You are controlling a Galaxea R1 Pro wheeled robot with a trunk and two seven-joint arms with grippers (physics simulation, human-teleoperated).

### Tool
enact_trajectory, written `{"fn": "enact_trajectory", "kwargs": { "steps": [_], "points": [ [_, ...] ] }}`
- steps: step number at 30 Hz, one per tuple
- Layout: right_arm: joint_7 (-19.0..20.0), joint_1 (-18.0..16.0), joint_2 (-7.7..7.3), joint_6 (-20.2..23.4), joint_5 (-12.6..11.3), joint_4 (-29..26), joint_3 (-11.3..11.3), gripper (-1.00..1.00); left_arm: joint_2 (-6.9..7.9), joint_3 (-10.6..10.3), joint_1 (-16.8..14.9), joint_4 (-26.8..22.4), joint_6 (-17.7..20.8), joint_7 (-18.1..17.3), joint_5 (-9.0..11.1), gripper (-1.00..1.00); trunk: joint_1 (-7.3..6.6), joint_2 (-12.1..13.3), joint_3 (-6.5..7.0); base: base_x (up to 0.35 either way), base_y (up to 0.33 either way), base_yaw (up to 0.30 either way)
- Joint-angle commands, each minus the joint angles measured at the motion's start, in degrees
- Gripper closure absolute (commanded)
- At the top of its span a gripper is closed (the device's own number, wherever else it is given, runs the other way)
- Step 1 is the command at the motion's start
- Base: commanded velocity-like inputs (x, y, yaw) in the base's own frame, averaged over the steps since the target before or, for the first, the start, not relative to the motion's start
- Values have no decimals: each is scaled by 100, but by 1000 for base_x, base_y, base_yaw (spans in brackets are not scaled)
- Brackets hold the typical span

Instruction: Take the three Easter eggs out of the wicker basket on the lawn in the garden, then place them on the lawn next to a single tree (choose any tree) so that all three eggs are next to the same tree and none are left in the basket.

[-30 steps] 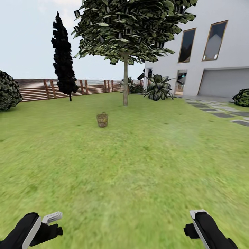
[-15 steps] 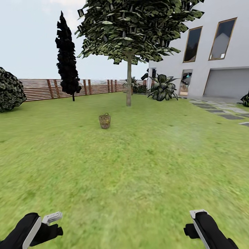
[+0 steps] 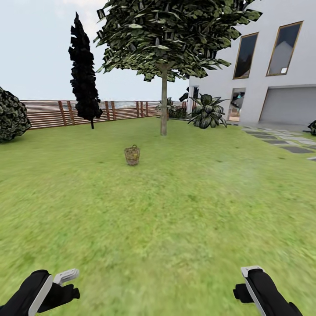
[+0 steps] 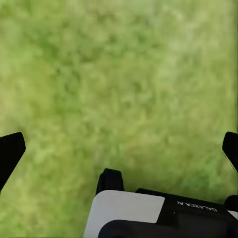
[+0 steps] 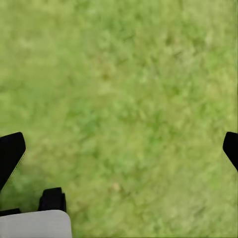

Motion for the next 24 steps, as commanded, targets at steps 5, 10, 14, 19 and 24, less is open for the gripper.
{"fn": "enact_trajectory", "kwargs": {
  "steps": [5,10,14,19,24],
  "points": [
    [14,-3,0,25,23,-6,-2,-100,-8,14,0,-5,25,-39,-30,-100,3,-3,-7,337,0,0],
    [14,-3,0,25,49,-6,10,-100,-8,11,-1,-10,25,-39,-30,-100,3,-3,-7,338,0,0],
    [14,-3,0,25,42,-6,13,-100,-8,6,-3,-9,25,-39,-30,-100,3,-3,-7,338,0,0],
    [14,-3,0,25,47,-6,13,-100,-10,5,-2,-4,25,-39,-30,-100,3,-3,-7,338,0,0],
    [14,-3,0,25,52,-6,20,-100,-10,-2,-3,-6,25,-39,-30,-100,3,-3,-7,338,0,0]
  ]
}}
